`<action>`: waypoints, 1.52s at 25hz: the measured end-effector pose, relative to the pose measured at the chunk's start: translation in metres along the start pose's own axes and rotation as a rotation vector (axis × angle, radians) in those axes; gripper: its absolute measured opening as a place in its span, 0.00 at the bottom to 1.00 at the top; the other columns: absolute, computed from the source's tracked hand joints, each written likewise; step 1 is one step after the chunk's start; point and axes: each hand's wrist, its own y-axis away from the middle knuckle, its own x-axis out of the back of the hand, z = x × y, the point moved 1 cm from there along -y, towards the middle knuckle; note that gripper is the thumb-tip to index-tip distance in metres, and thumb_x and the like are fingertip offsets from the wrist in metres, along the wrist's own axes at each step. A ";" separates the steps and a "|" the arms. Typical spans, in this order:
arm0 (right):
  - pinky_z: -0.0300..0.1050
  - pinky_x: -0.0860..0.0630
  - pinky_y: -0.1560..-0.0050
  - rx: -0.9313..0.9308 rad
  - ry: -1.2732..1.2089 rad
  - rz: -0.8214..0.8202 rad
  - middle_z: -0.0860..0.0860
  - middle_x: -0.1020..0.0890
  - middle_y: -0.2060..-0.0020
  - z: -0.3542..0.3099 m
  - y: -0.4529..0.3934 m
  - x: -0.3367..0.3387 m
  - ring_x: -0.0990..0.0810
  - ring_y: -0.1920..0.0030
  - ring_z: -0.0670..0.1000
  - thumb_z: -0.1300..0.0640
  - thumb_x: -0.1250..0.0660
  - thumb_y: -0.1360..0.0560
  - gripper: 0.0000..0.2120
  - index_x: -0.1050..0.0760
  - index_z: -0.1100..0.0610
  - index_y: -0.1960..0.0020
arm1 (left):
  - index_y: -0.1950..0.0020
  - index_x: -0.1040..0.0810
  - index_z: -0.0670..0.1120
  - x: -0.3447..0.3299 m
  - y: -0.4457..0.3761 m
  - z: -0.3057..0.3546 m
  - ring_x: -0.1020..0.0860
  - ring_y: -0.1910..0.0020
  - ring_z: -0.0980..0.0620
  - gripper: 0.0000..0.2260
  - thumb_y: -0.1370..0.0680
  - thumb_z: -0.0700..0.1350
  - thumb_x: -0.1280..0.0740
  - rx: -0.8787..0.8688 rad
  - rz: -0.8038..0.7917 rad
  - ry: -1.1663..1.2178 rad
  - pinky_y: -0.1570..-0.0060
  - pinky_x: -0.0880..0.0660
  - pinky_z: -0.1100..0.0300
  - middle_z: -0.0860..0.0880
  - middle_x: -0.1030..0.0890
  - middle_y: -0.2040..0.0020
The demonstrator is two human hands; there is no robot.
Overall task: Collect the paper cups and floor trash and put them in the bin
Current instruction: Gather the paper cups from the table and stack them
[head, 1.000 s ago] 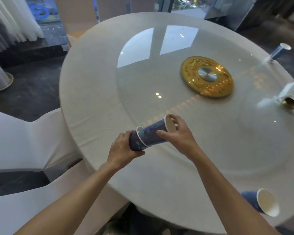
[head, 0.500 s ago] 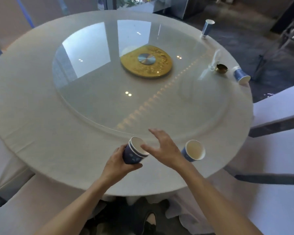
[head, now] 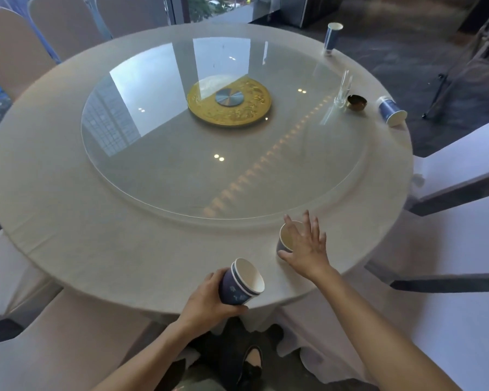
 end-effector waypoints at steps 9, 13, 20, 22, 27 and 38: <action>0.53 0.27 0.37 -0.187 -0.299 0.083 0.55 0.32 0.35 0.001 0.025 0.021 0.34 0.34 0.60 0.50 0.27 0.32 0.35 0.32 0.47 0.26 | 0.27 0.30 0.56 -0.008 -0.009 -0.011 0.22 0.45 0.57 0.39 0.34 0.61 0.20 -0.015 -0.090 -0.049 0.52 0.26 0.68 0.58 0.24 0.41; 0.53 0.26 0.35 -0.306 -0.567 0.290 0.55 0.31 0.36 0.024 0.065 0.052 0.30 0.35 0.57 0.53 0.25 0.29 0.32 0.31 0.48 0.27 | 0.27 0.32 0.58 -0.033 -0.026 0.009 0.22 0.46 0.56 0.40 0.36 0.66 0.23 -0.045 -0.160 -0.077 0.49 0.22 0.62 0.59 0.25 0.41; 0.54 0.22 0.34 -0.344 -0.723 0.266 0.48 0.30 0.31 0.072 0.151 0.062 0.28 0.32 0.50 0.52 0.24 0.26 0.30 0.31 0.42 0.27 | 0.28 0.33 0.52 -0.085 -0.043 0.055 0.19 0.43 0.50 0.38 0.32 0.59 0.21 -0.139 -0.274 -0.123 0.51 0.26 0.59 0.52 0.22 0.39; 0.53 0.20 0.35 -0.357 -0.717 0.212 0.47 0.30 0.31 0.080 0.170 0.050 0.28 0.32 0.50 0.50 0.25 0.26 0.31 0.33 0.39 0.27 | 0.29 0.33 0.51 -0.097 -0.045 0.064 0.19 0.44 0.50 0.37 0.33 0.58 0.20 -0.187 -0.311 -0.120 0.50 0.24 0.58 0.52 0.22 0.40; 0.55 0.21 0.33 -0.380 -0.741 0.063 0.47 0.31 0.28 0.098 0.197 0.017 0.26 0.30 0.52 0.46 0.25 0.26 0.33 0.34 0.39 0.25 | 0.30 0.28 0.55 -0.132 -0.035 0.086 0.22 0.46 0.55 0.38 0.38 0.62 0.21 -0.388 -0.436 -0.172 0.47 0.25 0.60 0.56 0.21 0.40; 0.51 0.29 0.27 -0.364 -0.876 -0.258 0.50 0.33 0.21 0.238 0.168 -0.044 0.31 0.23 0.54 0.39 0.33 0.20 0.32 0.38 0.43 0.20 | 0.29 0.28 0.57 -0.265 -0.020 0.119 0.23 0.42 0.58 0.39 0.37 0.65 0.21 -0.199 -0.398 -0.172 0.39 0.22 0.58 0.58 0.22 0.36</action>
